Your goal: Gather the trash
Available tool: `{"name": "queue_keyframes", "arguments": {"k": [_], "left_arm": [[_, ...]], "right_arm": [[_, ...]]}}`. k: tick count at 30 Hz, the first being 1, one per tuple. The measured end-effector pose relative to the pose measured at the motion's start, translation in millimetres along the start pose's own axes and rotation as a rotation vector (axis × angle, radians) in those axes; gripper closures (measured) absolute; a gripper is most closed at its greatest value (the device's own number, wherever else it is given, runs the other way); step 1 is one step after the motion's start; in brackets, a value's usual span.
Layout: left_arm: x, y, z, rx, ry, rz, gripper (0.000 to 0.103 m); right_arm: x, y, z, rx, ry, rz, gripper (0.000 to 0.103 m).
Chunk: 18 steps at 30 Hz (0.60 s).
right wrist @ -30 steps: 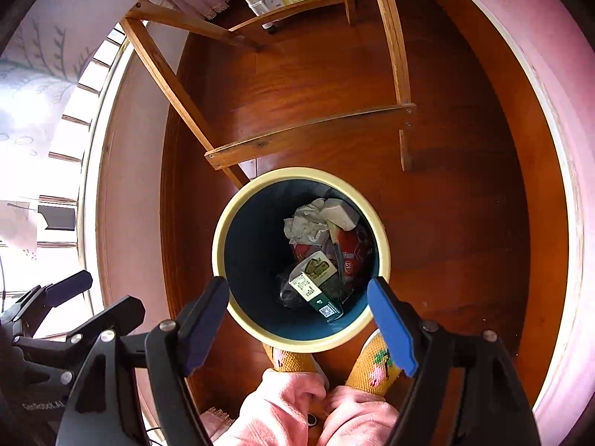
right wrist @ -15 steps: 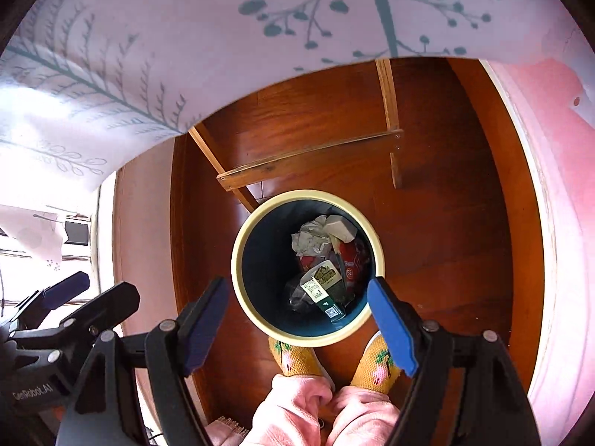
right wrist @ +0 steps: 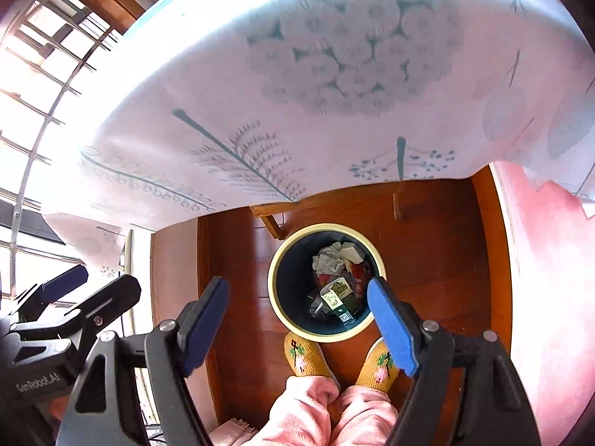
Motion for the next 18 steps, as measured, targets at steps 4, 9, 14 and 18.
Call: {"name": "queue_keyframes", "arguments": {"k": [4,9,14,18], "left_arm": [[-10.6,11.7,40.0,0.048,-0.004,0.011,0.001],[-16.3,27.0,100.0,0.134,0.007,0.007,0.001],[-18.8,40.3,152.7,0.193,0.037,0.007,0.001],[-20.9,45.0,186.5,0.252,0.046,0.018,0.001]], "right_arm": [[-17.2,7.9,38.1,0.034,0.019,0.019,0.026],[-39.3,19.6,94.4,0.082,0.044,0.054,0.026],[-56.7,28.1,150.6,0.151,0.063,0.086,0.026],[-69.2,31.7,185.8,0.201,0.077,0.1,0.026]]}}
Point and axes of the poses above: each gripper's, at about its wrist camera, not at the fingertips, and z roughly against the way its jaws point, x to its right, y to its top, the point moved 4 cm from there along -z, roughly the way its jaws point, and after that the axes turned 13 degrees about -z, right-handed, at the moved point
